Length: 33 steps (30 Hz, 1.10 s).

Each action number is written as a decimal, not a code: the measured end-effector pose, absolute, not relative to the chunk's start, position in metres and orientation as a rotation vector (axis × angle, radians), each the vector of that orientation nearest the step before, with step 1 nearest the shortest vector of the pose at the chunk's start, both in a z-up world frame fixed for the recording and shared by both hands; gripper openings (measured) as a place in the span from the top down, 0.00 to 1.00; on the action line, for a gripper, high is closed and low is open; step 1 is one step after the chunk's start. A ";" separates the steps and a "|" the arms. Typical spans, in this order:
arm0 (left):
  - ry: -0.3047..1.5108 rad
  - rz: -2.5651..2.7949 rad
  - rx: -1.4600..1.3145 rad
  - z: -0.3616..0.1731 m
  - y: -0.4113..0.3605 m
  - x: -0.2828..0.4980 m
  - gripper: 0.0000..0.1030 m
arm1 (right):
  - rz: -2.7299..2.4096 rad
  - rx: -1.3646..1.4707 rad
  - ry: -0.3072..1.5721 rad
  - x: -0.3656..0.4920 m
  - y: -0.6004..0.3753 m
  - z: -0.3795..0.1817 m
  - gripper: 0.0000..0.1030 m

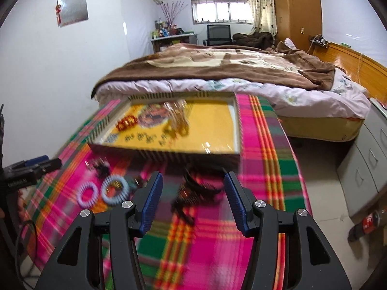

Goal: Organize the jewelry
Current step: 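Lower the right gripper onto the black wristband and close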

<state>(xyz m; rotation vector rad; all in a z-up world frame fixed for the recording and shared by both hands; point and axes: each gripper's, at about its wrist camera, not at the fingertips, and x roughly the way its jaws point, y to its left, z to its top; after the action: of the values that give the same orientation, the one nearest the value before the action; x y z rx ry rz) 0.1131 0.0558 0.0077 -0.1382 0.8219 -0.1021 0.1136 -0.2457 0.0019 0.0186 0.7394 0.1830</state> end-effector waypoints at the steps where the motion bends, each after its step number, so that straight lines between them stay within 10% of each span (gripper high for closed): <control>1: 0.832 -0.106 -0.161 0.002 0.059 0.110 0.20 | 0.172 0.006 0.746 0.109 -0.249 -0.003 0.48; 24: 0.975 -0.160 -0.203 -0.044 0.048 0.114 0.12 | 0.241 -0.026 0.820 0.161 -0.233 -0.044 0.48; 33: 0.985 -0.135 -0.147 -0.046 0.042 0.118 0.12 | 0.260 -0.085 0.866 0.176 -0.227 -0.053 0.72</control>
<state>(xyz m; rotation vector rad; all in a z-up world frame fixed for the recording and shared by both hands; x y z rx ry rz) 0.1182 0.0425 -0.0465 -0.1470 0.9847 -0.1349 0.1761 -0.2272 -0.0528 -0.0847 0.8660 0.2599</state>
